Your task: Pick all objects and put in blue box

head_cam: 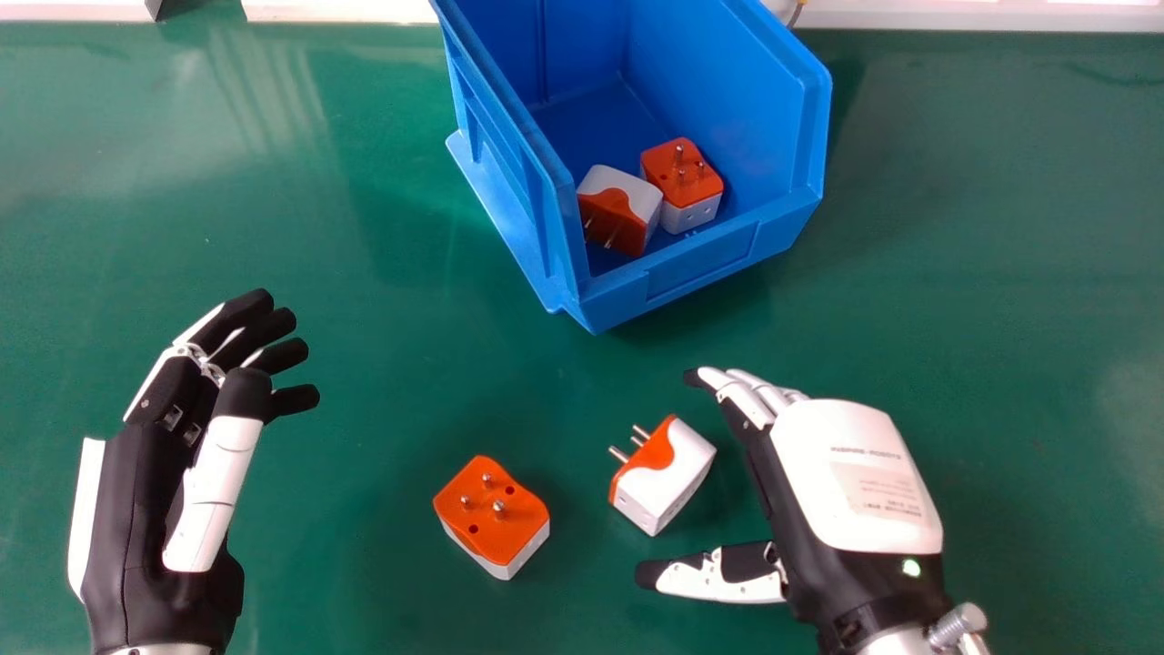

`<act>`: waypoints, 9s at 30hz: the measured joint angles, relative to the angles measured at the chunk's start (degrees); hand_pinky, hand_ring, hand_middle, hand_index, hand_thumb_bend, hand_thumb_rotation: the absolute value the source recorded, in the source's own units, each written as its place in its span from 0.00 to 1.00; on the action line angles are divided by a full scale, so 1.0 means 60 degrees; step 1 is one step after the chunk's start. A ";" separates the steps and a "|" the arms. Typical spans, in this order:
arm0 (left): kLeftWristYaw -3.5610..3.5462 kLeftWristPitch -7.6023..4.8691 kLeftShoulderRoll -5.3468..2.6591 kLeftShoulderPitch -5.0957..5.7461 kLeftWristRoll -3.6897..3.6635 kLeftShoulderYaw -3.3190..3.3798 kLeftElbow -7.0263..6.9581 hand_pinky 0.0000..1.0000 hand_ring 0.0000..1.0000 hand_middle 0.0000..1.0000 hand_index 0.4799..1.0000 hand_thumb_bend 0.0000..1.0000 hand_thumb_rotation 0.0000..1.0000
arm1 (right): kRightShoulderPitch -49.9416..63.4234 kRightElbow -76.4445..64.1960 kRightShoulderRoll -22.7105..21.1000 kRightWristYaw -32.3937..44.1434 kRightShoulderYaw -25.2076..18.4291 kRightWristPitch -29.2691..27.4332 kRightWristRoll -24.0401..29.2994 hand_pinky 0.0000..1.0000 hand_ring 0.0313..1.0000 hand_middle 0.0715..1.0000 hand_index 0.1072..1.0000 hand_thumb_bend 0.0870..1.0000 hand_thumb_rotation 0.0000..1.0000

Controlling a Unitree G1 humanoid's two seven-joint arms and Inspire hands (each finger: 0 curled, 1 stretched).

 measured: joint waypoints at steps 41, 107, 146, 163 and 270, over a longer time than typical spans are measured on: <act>-0.0011 0.0030 0.0104 -0.0008 -0.0163 0.0001 -0.0109 0.68 0.76 0.79 0.55 0.89 0.68 | -0.1988 0.2369 0.0355 -0.0401 0.1112 0.1617 -0.0390 0.79 0.86 0.90 0.89 0.77 0.41; -0.0164 -0.0038 0.0147 0.0058 -0.0365 0.0000 -0.0163 0.67 0.75 0.78 0.54 0.91 0.67 | -0.2065 0.1304 0.0904 0.1716 0.1611 0.3594 -0.1739 0.45 0.51 0.57 0.62 0.67 0.22; 0.0055 0.0285 0.0155 0.0142 -0.0373 0.0010 -0.0517 0.63 0.73 0.76 0.49 0.94 0.65 | -0.2305 0.1532 0.0902 0.1104 0.1023 0.2936 -0.0272 0.16 0.21 0.34 0.45 0.47 0.03; 0.0007 0.0295 0.0156 0.0221 -0.0369 0.0009 -0.0528 0.66 0.75 0.77 0.51 0.93 0.66 | -0.2276 0.1514 0.0836 0.1124 0.1008 0.2845 -0.0206 0.18 0.25 0.37 0.47 0.47 0.00; 0.0246 0.1268 0.0183 0.0206 -0.0342 -0.0210 -0.1717 0.75 0.80 0.82 0.61 0.75 0.68 | -0.5462 -0.0561 0.0312 0.1688 -0.2135 0.0705 -0.0741 0.09 0.11 0.35 0.42 0.47 0.00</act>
